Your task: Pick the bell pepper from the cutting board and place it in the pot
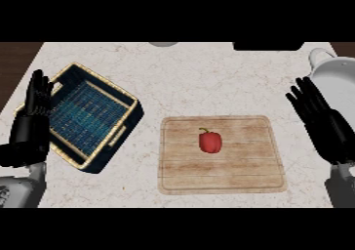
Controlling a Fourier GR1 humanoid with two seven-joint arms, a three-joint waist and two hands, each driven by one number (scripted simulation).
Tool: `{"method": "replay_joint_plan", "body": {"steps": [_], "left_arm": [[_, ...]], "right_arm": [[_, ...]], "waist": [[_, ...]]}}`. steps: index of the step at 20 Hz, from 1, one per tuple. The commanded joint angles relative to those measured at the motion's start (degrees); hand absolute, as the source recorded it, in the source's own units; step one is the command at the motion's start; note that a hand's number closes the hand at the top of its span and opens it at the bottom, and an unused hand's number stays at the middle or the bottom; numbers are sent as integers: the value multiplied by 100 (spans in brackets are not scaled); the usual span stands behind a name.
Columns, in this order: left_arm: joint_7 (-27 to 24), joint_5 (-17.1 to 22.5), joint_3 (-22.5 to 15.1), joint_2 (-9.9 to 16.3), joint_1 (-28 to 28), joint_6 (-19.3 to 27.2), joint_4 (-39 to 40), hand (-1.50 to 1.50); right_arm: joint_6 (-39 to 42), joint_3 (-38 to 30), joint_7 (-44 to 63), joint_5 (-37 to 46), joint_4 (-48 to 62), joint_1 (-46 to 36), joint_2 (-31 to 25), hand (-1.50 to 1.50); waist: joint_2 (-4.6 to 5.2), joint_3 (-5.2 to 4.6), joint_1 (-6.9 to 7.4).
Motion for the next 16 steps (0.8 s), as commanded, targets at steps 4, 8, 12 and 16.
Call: {"method": "replay_joint_plan", "body": {"steps": [4,8,12,16], "left_arm": [[734,211,-849,-149,327,-913,396,0],[1080,421,-1148,-288,642,-1216,675,0],[1352,595,-1206,-230,621,-1521,596,0],[1549,703,-1243,-171,586,-1809,630,0]], "right_arm": [[-948,1312,118,2123,-226,-354,57,150],[-2073,904,-198,3681,-323,-547,-770,150],[-3499,1482,-1240,4576,-932,-368,399,-150],[-4490,2573,-1176,5915,-1145,-31,1216,-150]], "waist": [[115,-73,7],[9,-154,-440],[38,-48,-366],[45,-62,-234]]}}
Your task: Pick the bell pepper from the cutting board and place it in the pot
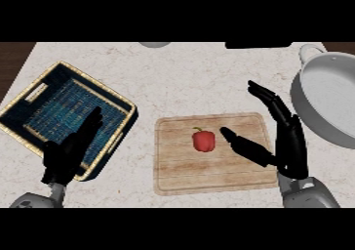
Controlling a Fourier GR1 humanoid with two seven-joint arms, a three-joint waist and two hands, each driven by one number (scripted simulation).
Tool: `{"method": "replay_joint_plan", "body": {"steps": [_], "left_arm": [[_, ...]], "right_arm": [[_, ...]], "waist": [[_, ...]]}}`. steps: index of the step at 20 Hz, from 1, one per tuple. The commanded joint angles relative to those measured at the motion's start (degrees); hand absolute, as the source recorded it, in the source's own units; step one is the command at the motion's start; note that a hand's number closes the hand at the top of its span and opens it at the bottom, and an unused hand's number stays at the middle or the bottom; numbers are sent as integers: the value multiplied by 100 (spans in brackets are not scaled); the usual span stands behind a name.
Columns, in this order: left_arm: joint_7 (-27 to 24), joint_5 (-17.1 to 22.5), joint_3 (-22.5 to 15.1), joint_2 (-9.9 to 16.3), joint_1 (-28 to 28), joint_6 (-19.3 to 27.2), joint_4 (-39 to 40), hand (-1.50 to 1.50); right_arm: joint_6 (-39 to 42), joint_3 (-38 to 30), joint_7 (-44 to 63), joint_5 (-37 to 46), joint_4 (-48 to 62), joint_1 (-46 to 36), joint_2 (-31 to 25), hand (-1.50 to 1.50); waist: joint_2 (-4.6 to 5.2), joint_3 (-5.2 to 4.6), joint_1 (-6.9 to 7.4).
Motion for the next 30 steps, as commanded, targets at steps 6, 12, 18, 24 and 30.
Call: {"method": "replay_joint_plan", "body": {"steps": [6,12,18,24,30], "left_arm": [[449,198,-74,-202,-214,-303,341,0],[227,155,-11,-249,-239,-563,641,0],[239,-92,-216,-472,-13,-432,462,0],[457,9,78,-373,-200,-641,312,0],[172,-219,162,-678,-220,-685,830,0]], "right_arm": [[-315,1235,2479,2887,-106,367,1107,-150],[569,1685,4628,3553,-630,136,1548,-150],[1264,1487,5832,2836,9,-529,1558,-150],[1962,1121,5603,2338,845,-674,1478,-150],[1685,866,4938,2410,742,-294,1106,-150]], "waist": [[41,-93,-39],[77,-68,99],[102,-56,252],[94,-48,229],[90,-48,177]]}}
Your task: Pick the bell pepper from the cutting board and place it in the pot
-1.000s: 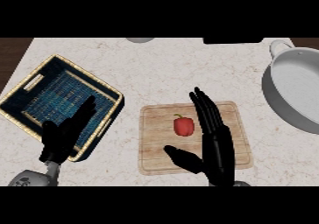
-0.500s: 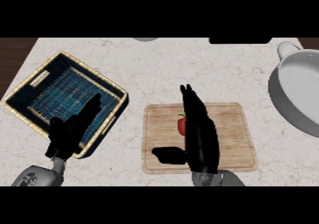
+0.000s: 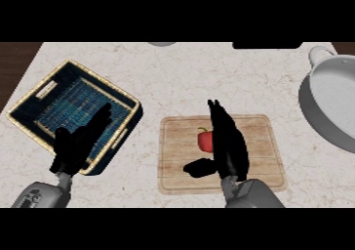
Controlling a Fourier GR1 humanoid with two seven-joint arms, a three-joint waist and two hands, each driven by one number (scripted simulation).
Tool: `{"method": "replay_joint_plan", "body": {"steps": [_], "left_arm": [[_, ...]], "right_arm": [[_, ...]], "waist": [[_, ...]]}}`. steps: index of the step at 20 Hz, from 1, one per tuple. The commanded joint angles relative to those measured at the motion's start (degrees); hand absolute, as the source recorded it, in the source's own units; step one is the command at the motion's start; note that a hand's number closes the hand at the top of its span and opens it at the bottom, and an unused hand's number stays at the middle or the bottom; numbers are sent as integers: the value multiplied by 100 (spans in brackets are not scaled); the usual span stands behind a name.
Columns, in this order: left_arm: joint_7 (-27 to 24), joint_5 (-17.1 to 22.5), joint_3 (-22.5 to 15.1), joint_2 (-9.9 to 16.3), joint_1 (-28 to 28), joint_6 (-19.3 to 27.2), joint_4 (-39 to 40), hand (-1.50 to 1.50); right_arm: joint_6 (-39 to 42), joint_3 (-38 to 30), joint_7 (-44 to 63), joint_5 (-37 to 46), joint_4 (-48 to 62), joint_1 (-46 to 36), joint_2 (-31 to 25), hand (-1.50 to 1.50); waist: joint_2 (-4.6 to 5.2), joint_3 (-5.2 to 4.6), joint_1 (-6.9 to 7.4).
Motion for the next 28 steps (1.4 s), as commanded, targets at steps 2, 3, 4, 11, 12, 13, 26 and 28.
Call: {"method": "replay_joint_plan", "body": {"steps": [2,3,4,11,12,13,26,28], "left_arm": [[-51,-29,-92,-395,64,-87,389,0],[66,-76,-48,-393,140,18,249,0],[-127,-73,2,-226,318,-219,258,0],[-68,-306,-8,-471,393,-77,170,0],[-8,-122,182,-361,90,-343,361,0],[65,-100,183,-338,324,-288,77,0],[-168,-398,356,-512,282,-530,357,0],[5,-438,271,-676,377,-408,144,0]], "right_arm": [[-247,-52,-449,206,-143,430,-315,-150],[-203,-271,-561,70,-110,294,-342,-150],[-399,-224,-820,19,63,493,-287,-150],[-497,-417,-2041,-924,-106,990,-316,-150],[-587,-411,-2185,-1022,75,883,-99,-150],[-558,-609,-2583,-1413,44,1086,-280,-150],[-584,-1375,-4198,-2782,1897,403,222,-150],[-877,-956,-4167,-2956,1931,475,224,-150]], "waist": [[47,-88,-53],[46,-87,-30],[49,-86,-16],[52,-84,-15],[61,-85,-21],[55,-82,-4],[63,-85,15],[56,-84,34]]}}
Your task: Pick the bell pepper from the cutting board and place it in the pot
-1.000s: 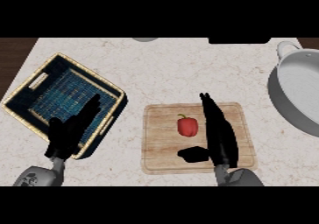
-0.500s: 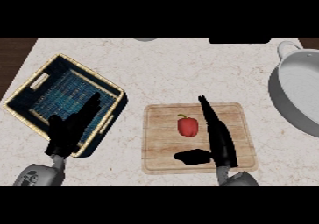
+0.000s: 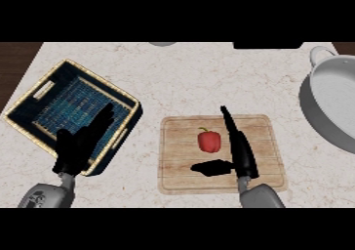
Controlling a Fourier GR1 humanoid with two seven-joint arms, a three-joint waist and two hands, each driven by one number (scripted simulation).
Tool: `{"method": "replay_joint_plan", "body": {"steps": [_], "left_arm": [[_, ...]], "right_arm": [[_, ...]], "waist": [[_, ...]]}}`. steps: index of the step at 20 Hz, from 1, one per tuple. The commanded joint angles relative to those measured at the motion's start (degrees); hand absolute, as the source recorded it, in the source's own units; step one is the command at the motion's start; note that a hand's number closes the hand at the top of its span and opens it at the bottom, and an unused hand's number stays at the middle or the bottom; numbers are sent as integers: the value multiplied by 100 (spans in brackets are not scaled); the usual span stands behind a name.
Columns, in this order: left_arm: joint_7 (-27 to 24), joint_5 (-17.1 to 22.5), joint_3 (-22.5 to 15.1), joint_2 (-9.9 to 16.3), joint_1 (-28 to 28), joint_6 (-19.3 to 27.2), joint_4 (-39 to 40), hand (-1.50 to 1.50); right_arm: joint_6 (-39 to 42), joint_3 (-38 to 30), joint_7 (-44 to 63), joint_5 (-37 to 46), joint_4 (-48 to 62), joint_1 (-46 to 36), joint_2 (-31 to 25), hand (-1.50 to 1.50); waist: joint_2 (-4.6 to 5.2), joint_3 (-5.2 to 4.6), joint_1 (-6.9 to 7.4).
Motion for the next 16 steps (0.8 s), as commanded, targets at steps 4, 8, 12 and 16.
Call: {"method": "replay_joint_plan", "body": {"steps": [4,8,12,16], "left_arm": [[200,-10,11,-174,-31,-82,312,0],[324,-119,-25,-305,178,-86,74,0],[191,-187,68,-441,-111,-96,541,0],[103,-244,227,-438,-222,-202,566,0]], "right_arm": [[94,18,-939,306,1271,-412,-295,150],[289,-441,-1518,-262,1495,-466,-184,150],[-66,-233,-2426,-773,2238,-516,56,150],[-495,-54,-3027,-925,2609,-744,58,150]], "waist": [[68,-85,16],[45,-84,-15],[65,-82,-7],[60,-83,6]]}}
